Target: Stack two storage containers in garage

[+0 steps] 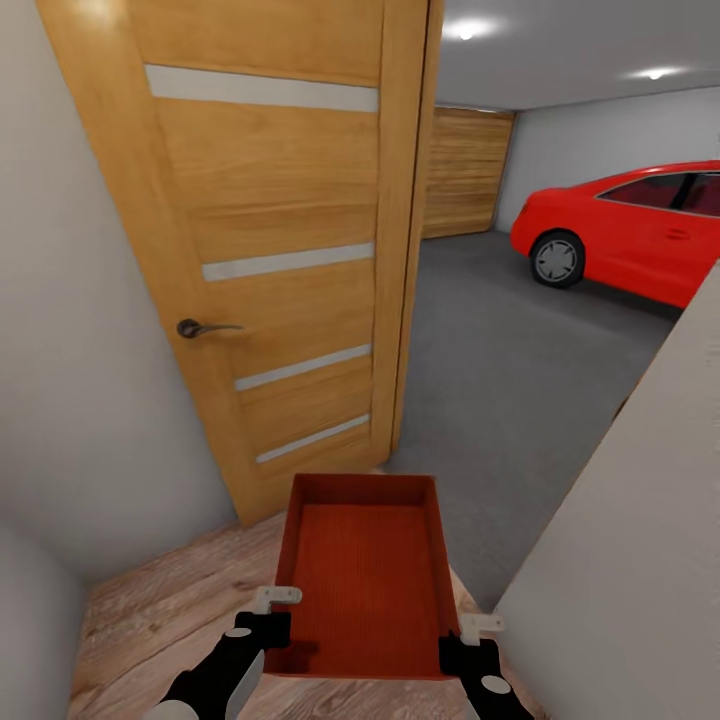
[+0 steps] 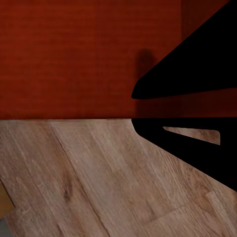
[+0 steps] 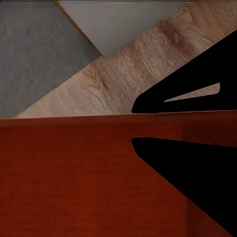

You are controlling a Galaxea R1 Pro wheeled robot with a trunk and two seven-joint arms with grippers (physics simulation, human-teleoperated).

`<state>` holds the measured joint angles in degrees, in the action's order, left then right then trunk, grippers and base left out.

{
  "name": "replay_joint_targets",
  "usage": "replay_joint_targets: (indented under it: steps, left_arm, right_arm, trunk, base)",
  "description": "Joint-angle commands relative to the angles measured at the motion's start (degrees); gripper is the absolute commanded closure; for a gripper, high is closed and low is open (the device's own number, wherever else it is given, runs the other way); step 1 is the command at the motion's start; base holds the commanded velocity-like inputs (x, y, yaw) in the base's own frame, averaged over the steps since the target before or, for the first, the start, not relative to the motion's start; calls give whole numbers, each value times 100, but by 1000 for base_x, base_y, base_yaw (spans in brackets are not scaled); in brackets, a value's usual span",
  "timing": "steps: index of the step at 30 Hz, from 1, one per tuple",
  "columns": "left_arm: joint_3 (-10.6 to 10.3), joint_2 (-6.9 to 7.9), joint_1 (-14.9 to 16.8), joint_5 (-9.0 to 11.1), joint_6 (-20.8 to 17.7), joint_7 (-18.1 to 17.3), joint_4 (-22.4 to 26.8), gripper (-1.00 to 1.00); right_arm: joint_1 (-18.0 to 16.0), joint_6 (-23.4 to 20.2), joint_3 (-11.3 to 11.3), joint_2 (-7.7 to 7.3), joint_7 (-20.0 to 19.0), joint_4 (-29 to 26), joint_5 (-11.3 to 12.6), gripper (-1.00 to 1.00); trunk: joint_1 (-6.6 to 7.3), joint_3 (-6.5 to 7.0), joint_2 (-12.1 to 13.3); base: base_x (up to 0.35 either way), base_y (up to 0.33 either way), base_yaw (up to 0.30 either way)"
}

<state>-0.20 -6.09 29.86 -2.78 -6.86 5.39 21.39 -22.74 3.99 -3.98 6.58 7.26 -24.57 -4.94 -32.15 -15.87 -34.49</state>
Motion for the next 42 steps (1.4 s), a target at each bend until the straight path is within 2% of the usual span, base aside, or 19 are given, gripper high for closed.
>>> replay_joint_targets:
  steps: [1, 18, 42]
  left_arm:
    - [-59, -55, 3, -4, -34, -261, 32, 100]
    - [-59, -58, 3, -3, -54, -267, 32, 100]
    - [-59, -59, 3, -3, -69, -266, 32, 100]
  right_arm:
    - [-3, -72, -58, 10, 100, 23, -16, 100]
    - [-3, -73, -59, 10, 100, 23, -16, 100]
    - [-3, -73, -57, 10, 100, 23, -16, 100]
  trunk:
    - [-1, -8, -7]
    - [-1, -8, -7]
    - [-1, -8, -7]
  base:
    - [0, 0, -185]
    - [10, 11, -136]
    - [194, 247, -1]
